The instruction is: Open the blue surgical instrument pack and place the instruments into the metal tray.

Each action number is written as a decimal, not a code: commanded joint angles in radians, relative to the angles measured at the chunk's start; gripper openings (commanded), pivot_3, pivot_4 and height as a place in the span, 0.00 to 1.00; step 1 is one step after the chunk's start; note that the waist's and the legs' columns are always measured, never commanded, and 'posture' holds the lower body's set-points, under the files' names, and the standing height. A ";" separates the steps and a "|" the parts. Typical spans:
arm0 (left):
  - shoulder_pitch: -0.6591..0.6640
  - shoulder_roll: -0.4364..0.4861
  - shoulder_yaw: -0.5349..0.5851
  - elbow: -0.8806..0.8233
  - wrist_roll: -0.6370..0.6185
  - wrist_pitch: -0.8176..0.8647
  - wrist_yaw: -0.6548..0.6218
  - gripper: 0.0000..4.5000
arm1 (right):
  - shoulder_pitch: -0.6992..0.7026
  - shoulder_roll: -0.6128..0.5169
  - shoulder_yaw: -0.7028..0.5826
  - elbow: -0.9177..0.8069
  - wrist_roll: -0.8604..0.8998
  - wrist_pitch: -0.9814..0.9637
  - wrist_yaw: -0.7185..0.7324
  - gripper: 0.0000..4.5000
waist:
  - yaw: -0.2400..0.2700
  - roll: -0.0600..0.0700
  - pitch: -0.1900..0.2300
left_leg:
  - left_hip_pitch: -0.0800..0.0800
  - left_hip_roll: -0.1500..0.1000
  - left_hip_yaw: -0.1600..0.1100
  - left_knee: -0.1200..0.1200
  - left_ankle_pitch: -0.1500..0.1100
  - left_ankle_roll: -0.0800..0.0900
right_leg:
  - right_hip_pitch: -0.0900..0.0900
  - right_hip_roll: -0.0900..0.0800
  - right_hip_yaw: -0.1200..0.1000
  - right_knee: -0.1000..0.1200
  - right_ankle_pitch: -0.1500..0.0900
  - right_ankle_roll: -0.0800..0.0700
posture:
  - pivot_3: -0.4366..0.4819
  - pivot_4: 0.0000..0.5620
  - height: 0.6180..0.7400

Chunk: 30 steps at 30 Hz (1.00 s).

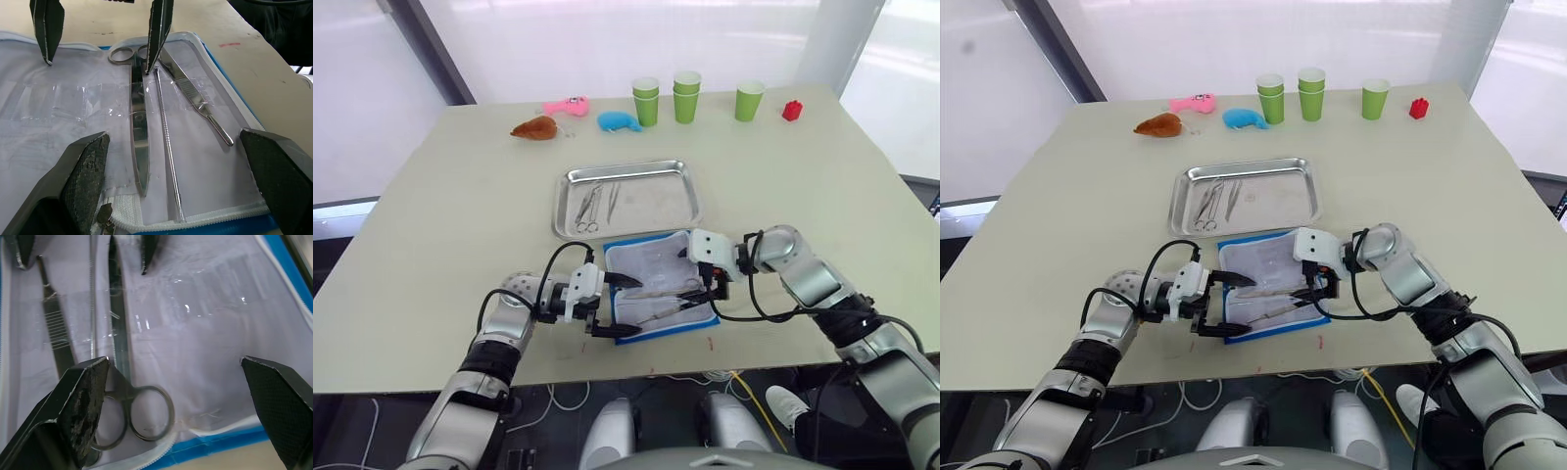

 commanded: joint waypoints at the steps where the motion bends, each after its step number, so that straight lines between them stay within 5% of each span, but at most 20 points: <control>1: 0.056 0.022 -0.052 0.086 0.096 0.040 0.018 1.00 | 0.010 -0.009 0.049 0.011 -0.019 0.030 0.061 0.75 | 0.000 0.000 0.000 | 0.000 0.000 0.000 0.000 0.000 0.000 | 0.000 0.000 0.000 0.000 0.000 0.000 | 0.48 0.27 1.00; 9: 0.048 0.022 -0.042 0.074 0.086 0.055 0.028 1.00 | 0.019 -0.008 0.045 0.046 -0.037 0.031 0.071 0.02 | -0.001 -0.001 -0.002 | 0.001 0.000 0.000 -0.001 0.000 0.000 | 0.000 0.000 0.000 0.000 0.000 0.000 | 0.48 0.27 1.00; 30: 0.065 0.033 -0.043 0.038 0.083 0.076 0.033 1.00 | -0.097 0.031 0.099 -0.233 -0.078 0.290 0.061 0.01 | -0.003 -0.008 -0.001 | -0.001 0.001 -0.001 -0.004 0.000 0.000 | -0.003 0.002 0.000 0.000 -0.001 -0.001 | 0.48 0.27 1.00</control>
